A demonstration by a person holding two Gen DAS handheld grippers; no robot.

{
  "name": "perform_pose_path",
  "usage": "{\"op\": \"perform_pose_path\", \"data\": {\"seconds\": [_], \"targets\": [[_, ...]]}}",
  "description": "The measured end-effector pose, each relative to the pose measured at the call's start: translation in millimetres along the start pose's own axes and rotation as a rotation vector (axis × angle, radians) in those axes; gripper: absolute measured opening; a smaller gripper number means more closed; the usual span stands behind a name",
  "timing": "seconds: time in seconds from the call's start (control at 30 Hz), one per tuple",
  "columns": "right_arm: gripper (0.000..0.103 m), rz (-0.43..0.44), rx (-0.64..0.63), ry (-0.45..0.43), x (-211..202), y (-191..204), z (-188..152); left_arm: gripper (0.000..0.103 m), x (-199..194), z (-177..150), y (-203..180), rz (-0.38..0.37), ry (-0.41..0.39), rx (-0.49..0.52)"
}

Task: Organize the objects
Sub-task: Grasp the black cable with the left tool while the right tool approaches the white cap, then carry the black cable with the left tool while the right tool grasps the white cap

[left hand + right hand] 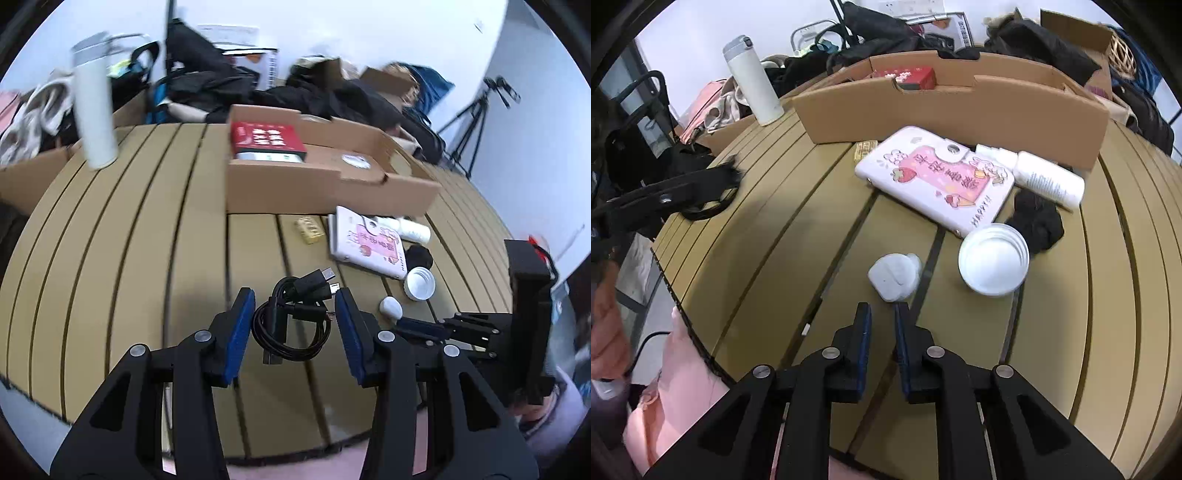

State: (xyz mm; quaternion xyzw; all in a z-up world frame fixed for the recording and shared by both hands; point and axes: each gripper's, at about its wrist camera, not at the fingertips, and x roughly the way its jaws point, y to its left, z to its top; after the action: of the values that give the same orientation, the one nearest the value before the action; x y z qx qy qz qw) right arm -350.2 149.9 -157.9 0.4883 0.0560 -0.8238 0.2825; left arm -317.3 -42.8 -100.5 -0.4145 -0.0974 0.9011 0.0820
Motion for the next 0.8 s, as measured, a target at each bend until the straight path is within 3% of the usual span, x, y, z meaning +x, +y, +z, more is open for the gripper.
{"op": "perform_pose_path", "data": {"seconds": [0.27,0.37,0.47,0.5,0.53,0.73,0.8], "targets": [[0.017,-0.072,-0.044,0.026,9.7,5.3,20.9,0.041,-2.2,-8.2,4.1,-0.013,0.01,-0.015],[0.022,-0.05,-0.033,0.003,-4.0,1.4,18.6,0.042,-5.5,-10.9,3.5,-0.04,-0.002,-0.015],[0.054,-0.063,-0.017,-0.007,-4.9,-2.6,20.0,0.042,0.8,-13.8,3.4,-0.053,0.011,-0.02],[0.073,-0.064,-0.011,0.0,-1.4,-4.0,21.6,0.042,2.9,-14.3,3.7,-0.053,0.018,-0.023],[0.078,-0.07,-0.009,0.0,1.1,-4.4,23.1,0.042,5.3,-15.2,4.0,-0.053,0.026,-0.025],[0.078,-0.133,-0.04,0.009,20.2,-0.7,31.8,0.042,6.5,-17.1,7.6,-0.058,0.034,-0.029],[0.072,-0.175,-0.049,-0.005,19.8,1.5,30.6,0.042,5.7,-17.0,8.2,-0.057,0.033,-0.029]]}}
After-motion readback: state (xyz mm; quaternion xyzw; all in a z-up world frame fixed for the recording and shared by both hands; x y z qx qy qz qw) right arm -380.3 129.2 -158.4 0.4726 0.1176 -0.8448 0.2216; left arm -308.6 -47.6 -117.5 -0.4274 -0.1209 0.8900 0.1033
